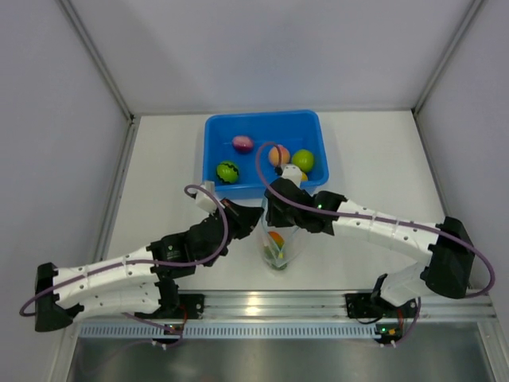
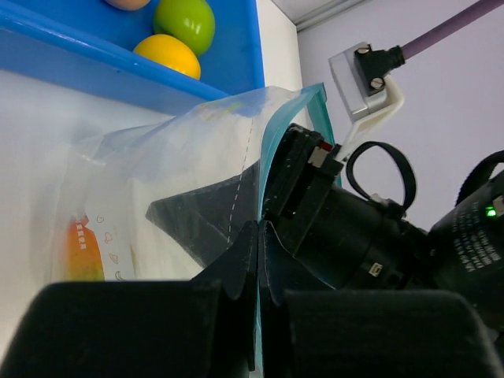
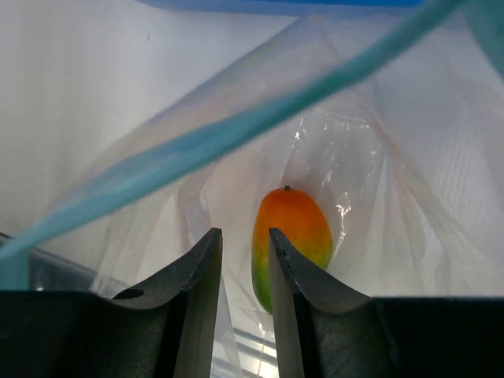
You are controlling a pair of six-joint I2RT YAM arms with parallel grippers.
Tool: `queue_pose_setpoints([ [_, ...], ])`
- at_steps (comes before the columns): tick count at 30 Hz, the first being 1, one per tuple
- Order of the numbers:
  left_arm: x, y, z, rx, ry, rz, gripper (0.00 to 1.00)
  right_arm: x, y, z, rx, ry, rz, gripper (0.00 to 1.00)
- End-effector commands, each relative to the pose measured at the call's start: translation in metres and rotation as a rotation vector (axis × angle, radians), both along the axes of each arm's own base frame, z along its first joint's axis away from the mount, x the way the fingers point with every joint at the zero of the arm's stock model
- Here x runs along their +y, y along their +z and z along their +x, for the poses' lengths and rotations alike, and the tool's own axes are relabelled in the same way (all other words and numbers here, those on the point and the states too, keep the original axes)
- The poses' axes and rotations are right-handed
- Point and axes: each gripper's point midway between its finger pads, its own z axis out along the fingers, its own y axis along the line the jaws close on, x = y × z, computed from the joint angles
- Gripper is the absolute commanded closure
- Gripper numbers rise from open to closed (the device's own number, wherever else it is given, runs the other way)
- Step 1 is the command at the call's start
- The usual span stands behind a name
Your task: Open the zip-top bag and remove the fake food
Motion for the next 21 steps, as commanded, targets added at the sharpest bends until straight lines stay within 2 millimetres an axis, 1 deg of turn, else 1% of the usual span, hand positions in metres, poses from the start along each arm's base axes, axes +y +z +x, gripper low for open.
queue_pose_setpoints([
  [1, 0.003, 0.007, 0.003, -0.005, 0.030, -0.053, 1.00, 0.018, 0.000, 0.008, -0.042, -0.055, 0.050, 0.69],
  [5, 0.004, 0.003, 0.003, 0.002, 0.036, -0.053, 1.00, 0.025, -0.015, 0.001, -0.010, -0.030, 0.034, 0.69],
  [7, 0.007, 0.003, 0.003, 0.002, 0.048, -0.059, 1.00, 0.031, -0.019, -0.008, -0.003, -0.016, 0.048, 0.69],
  [8, 0.008, -0.001, 0.004, 0.007, 0.054, -0.059, 1.00, 0.033, -0.026, -0.013, 0.004, -0.008, 0.051, 0.69],
  [9, 0.011, 0.000, 0.004, 0.005, 0.062, -0.067, 1.00, 0.036, -0.030, -0.019, 0.010, 0.002, 0.047, 0.69],
  [10, 0.011, -0.001, 0.004, 0.007, 0.066, -0.067, 1.00, 0.036, -0.035, -0.022, 0.013, 0.006, 0.036, 0.69],
  [11, 0.013, -0.002, 0.004, 0.009, 0.070, -0.070, 1.00, 0.034, -0.046, -0.026, 0.029, 0.010, 0.006, 0.68],
  [14, 0.016, -0.003, 0.004, 0.007, 0.076, -0.074, 1.00, 0.031, -0.059, -0.034, 0.034, 0.025, -0.037, 0.65],
  [18, 0.020, -0.005, 0.003, 0.001, 0.077, -0.069, 1.00, 0.023, -0.067, -0.040, 0.015, 0.038, -0.096, 0.62],
  [19, 0.020, -0.005, 0.003, 0.000, 0.077, -0.066, 1.00, 0.023, -0.066, -0.041, 0.013, 0.044, -0.103, 0.59],
  [21, 0.020, -0.005, 0.003, -0.004, 0.075, -0.062, 1.00, 0.020, -0.070, -0.044, 0.021, 0.060, -0.140, 0.55],
])
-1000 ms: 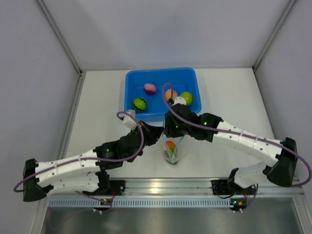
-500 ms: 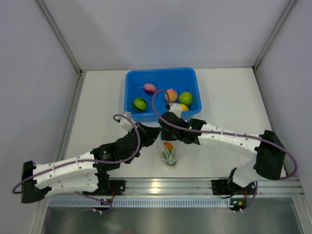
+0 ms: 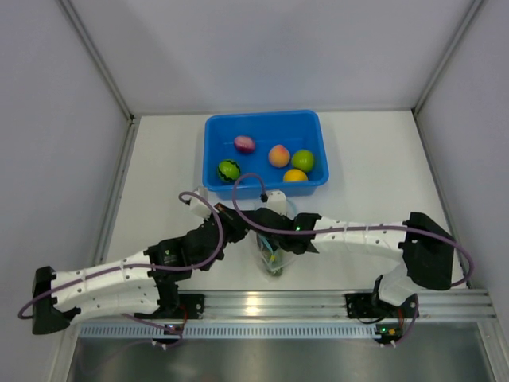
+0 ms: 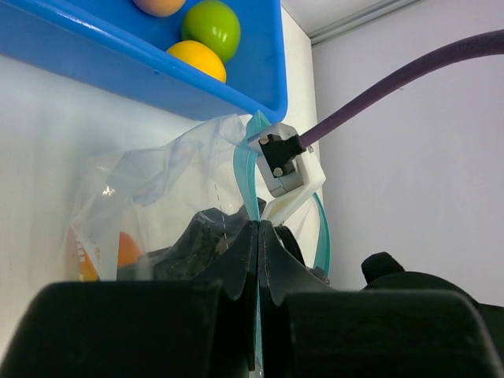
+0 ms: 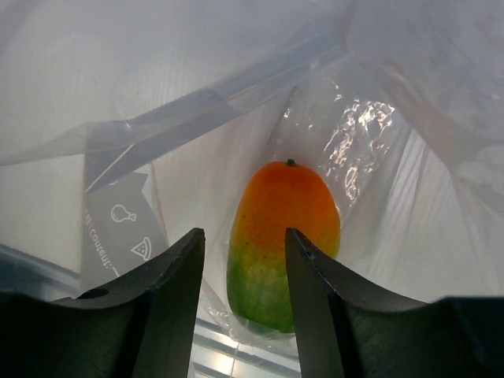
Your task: Open the zip-top bag and remove the fake food
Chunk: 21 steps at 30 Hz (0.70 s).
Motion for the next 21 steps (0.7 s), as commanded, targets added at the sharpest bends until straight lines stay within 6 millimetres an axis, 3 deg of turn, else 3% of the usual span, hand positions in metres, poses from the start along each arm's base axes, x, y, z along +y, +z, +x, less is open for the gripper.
queue_pose_setpoints([
  [1, 0.003, 0.011, 0.003, -0.021, 0.025, -0.048, 1.00, -0.004, 0.001, -0.004, -0.020, 0.018, -0.060, 0.53],
  [6, 0.007, 0.008, 0.004, -0.026, 0.038, -0.040, 1.00, -0.014, -0.011, -0.016, -0.002, 0.036, -0.128, 0.45],
  [10, 0.008, 0.005, 0.004, -0.026, 0.043, -0.032, 1.00, -0.022, -0.033, -0.027, 0.060, 0.054, -0.182, 0.37],
  [14, 0.009, 0.005, 0.004, -0.031, 0.042, -0.023, 1.00, -0.017, -0.050, -0.040, 0.121, 0.086, -0.153, 0.34],
  [21, 0.009, 0.004, 0.005, -0.035, 0.043, -0.014, 1.00, -0.021, -0.075, -0.042, 0.153, 0.083, -0.216, 0.27],
])
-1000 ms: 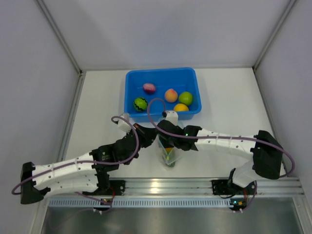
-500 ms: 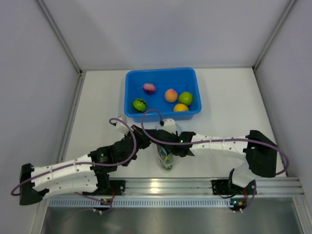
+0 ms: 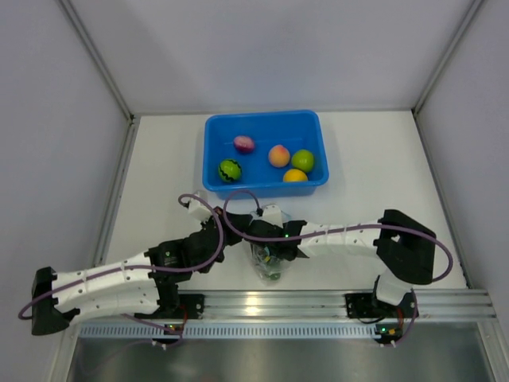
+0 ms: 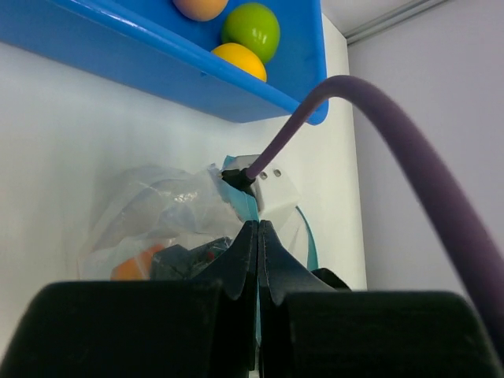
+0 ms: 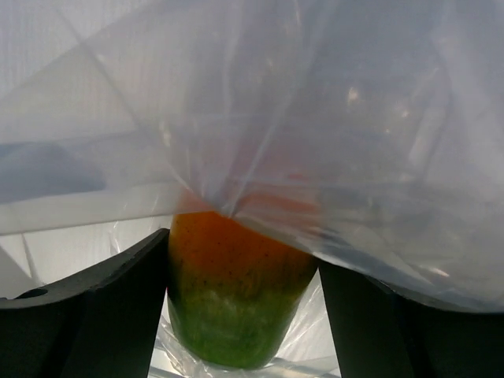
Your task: Open the zip-top bag and remove the fake food
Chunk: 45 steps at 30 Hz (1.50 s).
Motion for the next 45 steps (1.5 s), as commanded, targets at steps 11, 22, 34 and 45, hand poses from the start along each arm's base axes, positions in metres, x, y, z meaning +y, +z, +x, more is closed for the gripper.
queue_pose_setpoints([
  [11, -0.004, 0.026, 0.003, -0.039, 0.013, -0.101, 1.00, -0.009, 0.045, -0.005, -0.095, -0.010, 0.009, 0.43],
  [22, -0.011, 0.021, 0.001, -0.021, -0.013, -0.091, 1.00, -0.023, 0.125, 0.022, -0.275, -0.070, 0.058, 0.46],
  [34, -0.016, 0.013, 0.002, -0.007, -0.016, -0.070, 1.00, -0.029, 0.211, 0.040, -0.441, -0.105, 0.208, 0.50],
  [45, -0.017, 0.012, 0.002, -0.009, -0.023, -0.057, 1.00, -0.028, 0.303, 0.046, -0.574, -0.079, 0.460, 0.54],
])
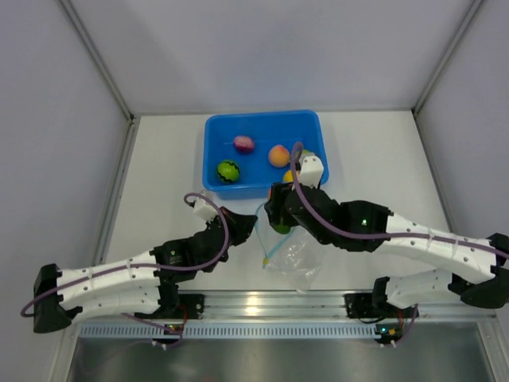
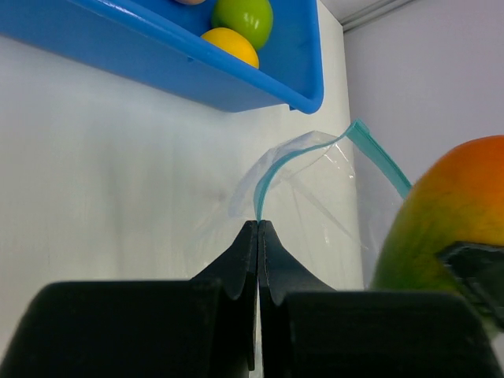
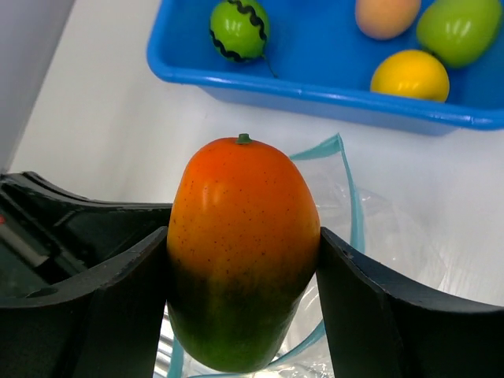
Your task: Open the zip-top bag and remove the fake food
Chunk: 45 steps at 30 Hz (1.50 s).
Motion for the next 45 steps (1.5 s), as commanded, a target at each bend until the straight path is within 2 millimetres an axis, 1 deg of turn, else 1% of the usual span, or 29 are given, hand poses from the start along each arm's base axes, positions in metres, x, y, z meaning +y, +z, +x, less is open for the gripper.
queue_pose_setpoints([
  [1, -0.004, 0.016, 0.003, -0.022, 0.009, -0.050, 1.00, -0.001, 0.077, 0.009, -0.125, 0.013, 0.164, 0.54],
  [6, 0.000, 0.013, 0.003, -0.026, 0.017, -0.042, 1.00, -0.027, 0.115, 0.037, -0.178, -0.053, 0.166, 0.54],
  [7, 0.001, 0.013, 0.003, -0.027, 0.020, -0.046, 1.00, -0.029, 0.115, 0.042, -0.173, -0.044, 0.155, 0.54],
  [9, 0.005, 0.012, 0.003, -0.031, 0.029, -0.037, 1.00, -0.048, 0.121, 0.067, -0.177, -0.106, 0.155, 0.54],
  [10, 0.008, 0.016, 0.003, -0.037, 0.034, -0.050, 1.00, -0.048, 0.116, 0.076, -0.171, -0.100, 0.126, 0.54],
  [11, 0.012, 0.014, 0.003, -0.038, 0.041, -0.042, 1.00, -0.064, 0.114, 0.094, -0.168, -0.152, 0.105, 0.54],
  [12, 0.015, 0.014, 0.003, -0.040, 0.048, -0.039, 1.00, -0.067, 0.114, 0.102, -0.163, -0.155, 0.102, 0.52],
  [15, 0.024, 0.017, 0.003, -0.055, 0.061, -0.018, 1.00, -0.080, 0.098, 0.140, -0.130, -0.193, 0.052, 0.47],
  [16, 0.027, 0.019, 0.003, -0.059, 0.061, -0.015, 1.00, -0.073, 0.083, 0.151, -0.090, -0.165, 0.031, 0.46],
  [18, 0.032, 0.025, 0.004, -0.072, 0.075, 0.005, 1.00, -0.084, 0.077, 0.174, -0.078, -0.208, 0.015, 0.44],
  [19, 0.036, 0.022, 0.004, -0.070, 0.080, 0.036, 1.00, -0.079, 0.059, 0.187, -0.045, -0.200, -0.022, 0.44],
  [21, 0.041, 0.029, 0.004, -0.089, 0.086, 0.055, 1.00, -0.080, 0.048, 0.207, -0.023, -0.207, -0.028, 0.42],
  [22, 0.044, 0.031, 0.004, -0.093, 0.086, 0.066, 1.00, -0.077, 0.028, 0.219, 0.019, -0.209, -0.053, 0.42],
  [24, 0.048, 0.039, 0.004, -0.115, 0.083, 0.077, 1.00, -0.077, 0.019, 0.235, 0.032, -0.218, -0.054, 0.40],
  [25, 0.051, 0.040, 0.004, -0.121, 0.086, 0.089, 1.00, -0.073, 0.006, 0.242, 0.051, -0.214, -0.067, 0.40],
  [27, 0.055, 0.047, 0.004, -0.139, 0.086, 0.113, 1.00, -0.068, 0.001, 0.252, 0.051, -0.208, -0.067, 0.40],
  [28, 0.056, 0.049, 0.004, -0.148, 0.083, 0.128, 1.00, -0.064, -0.011, 0.259, 0.067, -0.208, -0.082, 0.38],
  [29, 0.057, 0.052, 0.004, -0.155, 0.079, 0.140, 1.00, -0.062, -0.009, 0.264, 0.061, -0.210, -0.079, 0.35],
  [30, 0.058, 0.053, 0.004, -0.172, 0.069, 0.178, 1.00, -0.060, -0.012, 0.267, 0.065, -0.209, -0.085, 0.19],
  [31, 0.060, 0.065, 0.005, -0.187, 0.070, 0.175, 1.00, -0.058, -0.026, 0.269, 0.100, -0.208, -0.110, 0.13],
  [32, 0.063, 0.066, 0.005, -0.199, 0.062, 0.222, 1.00, -0.056, -0.022, 0.274, 0.094, -0.210, -0.106, 0.09],
  [33, 0.065, 0.067, 0.005, -0.204, 0.064, 0.249, 1.00, -0.054, -0.029, 0.276, 0.109, -0.207, -0.120, 0.01],
  [37, 0.078, 0.090, 0.007, -0.249, 0.070, 0.343, 1.00, -0.059, -0.020, 0.276, 0.093, -0.223, -0.129, 0.01],
  [38, 0.081, 0.102, 0.007, -0.275, 0.062, 0.363, 1.00, -0.062, -0.018, 0.275, 0.089, -0.228, -0.130, 0.01],
  [39, 0.081, 0.105, 0.007, -0.285, 0.052, 0.387, 1.00, -0.065, -0.006, 0.271, 0.066, -0.231, -0.123, 0.01],
  [41, 0.081, 0.116, 0.006, -0.319, 0.027, 0.422, 1.00, -0.071, 0.002, 0.264, 0.052, -0.242, -0.121, 0.01],
  [42, 0.081, 0.125, 0.006, -0.329, 0.020, 0.423, 1.00, -0.076, 0.018, 0.259, 0.023, -0.247, -0.105, 0.01],
  [44, 0.081, 0.132, 0.006, -0.352, 0.004, 0.457, 1.00, -0.081, 0.021, 0.250, 0.018, -0.243, -0.107, 0.00],
  [45, 0.079, 0.138, 0.005, -0.364, -0.009, 0.461, 1.00, -0.085, 0.033, 0.242, 0.002, -0.235, -0.094, 0.01],
])
